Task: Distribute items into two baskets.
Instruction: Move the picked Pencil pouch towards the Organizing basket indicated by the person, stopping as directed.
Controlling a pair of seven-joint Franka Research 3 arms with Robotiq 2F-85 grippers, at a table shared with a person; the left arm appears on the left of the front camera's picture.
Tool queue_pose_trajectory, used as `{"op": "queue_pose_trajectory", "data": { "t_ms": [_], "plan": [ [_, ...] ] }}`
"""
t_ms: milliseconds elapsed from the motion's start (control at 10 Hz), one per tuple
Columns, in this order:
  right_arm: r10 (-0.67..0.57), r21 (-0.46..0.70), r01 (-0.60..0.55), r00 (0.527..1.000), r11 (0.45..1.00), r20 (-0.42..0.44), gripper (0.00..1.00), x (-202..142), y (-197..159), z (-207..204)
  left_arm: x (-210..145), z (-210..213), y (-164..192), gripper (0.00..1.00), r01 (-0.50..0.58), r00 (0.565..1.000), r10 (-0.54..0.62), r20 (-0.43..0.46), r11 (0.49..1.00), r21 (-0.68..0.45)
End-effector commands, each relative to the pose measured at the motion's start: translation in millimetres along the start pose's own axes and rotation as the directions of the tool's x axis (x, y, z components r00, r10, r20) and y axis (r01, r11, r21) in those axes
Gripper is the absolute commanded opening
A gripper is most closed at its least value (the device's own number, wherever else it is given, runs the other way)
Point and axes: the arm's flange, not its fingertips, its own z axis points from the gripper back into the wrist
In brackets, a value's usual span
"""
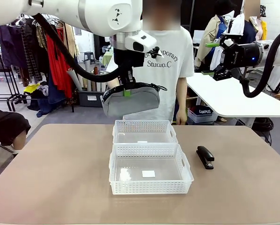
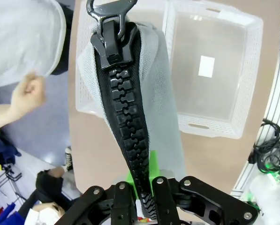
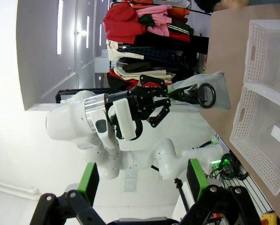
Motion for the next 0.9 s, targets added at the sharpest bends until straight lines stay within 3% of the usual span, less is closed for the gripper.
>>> {"op": "queue_pose_trajectory", "data": {
  "t_ms": [0,800],
  "plan": [
    [0.005,0.002,-0.005,1.000,1.000,-0.003,1.00,-1,2,0,4,-6,-2,0.00,0.074,0.997,-0.074,0.011,0.997,0.028],
    [0.005,0.002,-0.005,1.000,1.000,-0.003,1.00,-1,2,0,16,-32,-15,0.00,0.138,0.990,-0.137,0.013,0.990,-0.044]
  ]
}}
